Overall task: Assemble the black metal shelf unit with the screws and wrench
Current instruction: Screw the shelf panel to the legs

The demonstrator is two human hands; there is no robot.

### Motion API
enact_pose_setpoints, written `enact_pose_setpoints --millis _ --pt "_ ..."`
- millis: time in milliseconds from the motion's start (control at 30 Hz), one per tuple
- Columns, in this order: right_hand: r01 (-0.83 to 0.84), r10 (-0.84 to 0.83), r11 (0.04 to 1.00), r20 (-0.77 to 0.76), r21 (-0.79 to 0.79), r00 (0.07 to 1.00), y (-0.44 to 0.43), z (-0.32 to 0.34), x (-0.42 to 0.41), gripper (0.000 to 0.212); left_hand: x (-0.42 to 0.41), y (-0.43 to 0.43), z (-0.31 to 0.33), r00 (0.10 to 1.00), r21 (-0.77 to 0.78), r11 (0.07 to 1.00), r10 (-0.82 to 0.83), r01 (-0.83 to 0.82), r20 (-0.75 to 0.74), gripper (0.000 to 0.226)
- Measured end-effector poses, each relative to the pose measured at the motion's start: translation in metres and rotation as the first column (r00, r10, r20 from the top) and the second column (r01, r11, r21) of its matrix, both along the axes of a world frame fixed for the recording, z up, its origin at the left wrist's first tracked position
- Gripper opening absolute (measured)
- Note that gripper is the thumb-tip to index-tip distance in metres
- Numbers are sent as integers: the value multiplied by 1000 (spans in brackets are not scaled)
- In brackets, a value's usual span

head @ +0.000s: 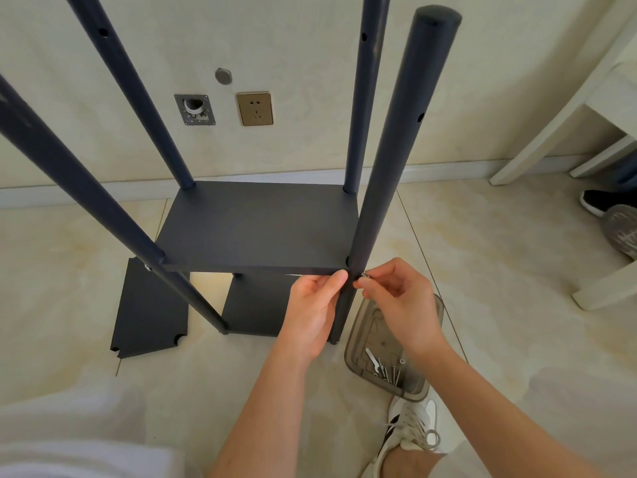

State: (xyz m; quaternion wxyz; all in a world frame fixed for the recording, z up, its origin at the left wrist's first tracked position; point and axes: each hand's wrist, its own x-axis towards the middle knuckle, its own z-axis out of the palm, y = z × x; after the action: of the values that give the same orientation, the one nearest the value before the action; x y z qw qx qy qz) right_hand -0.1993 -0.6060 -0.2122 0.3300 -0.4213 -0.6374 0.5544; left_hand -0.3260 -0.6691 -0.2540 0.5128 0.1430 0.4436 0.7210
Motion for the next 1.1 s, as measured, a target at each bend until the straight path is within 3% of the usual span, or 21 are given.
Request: enact_pose_setpoints --millis 200,367,600,800,900,1100 --pt "-27 23 999 86 43 996 7 1 2 9 -1 0 3 999 -33 999 -10 8 -44 17" --pt "-31 27 998 68 61 997 6 1 2 11 -1 -2 6 995 -74 997 -17 10 -98 13" --pt "33 -54 990 156 137 986 -1 -1 2 14 0 -5 5 980 -143 990 -27 -2 -195 23" --pt "57 -60 998 88 33 994 3 0 1 18 2 -6 3 995 -119 993 -31 20 -98 9" --pt "44 -55 995 125 85 991 1 -1 -1 16 8 -1 9 999 -202 979 22 -31 -47 30" --pt "46 -53 997 97 66 994 -2 -2 2 14 16 7 11 981 -306 934 152 -183 -121 40"
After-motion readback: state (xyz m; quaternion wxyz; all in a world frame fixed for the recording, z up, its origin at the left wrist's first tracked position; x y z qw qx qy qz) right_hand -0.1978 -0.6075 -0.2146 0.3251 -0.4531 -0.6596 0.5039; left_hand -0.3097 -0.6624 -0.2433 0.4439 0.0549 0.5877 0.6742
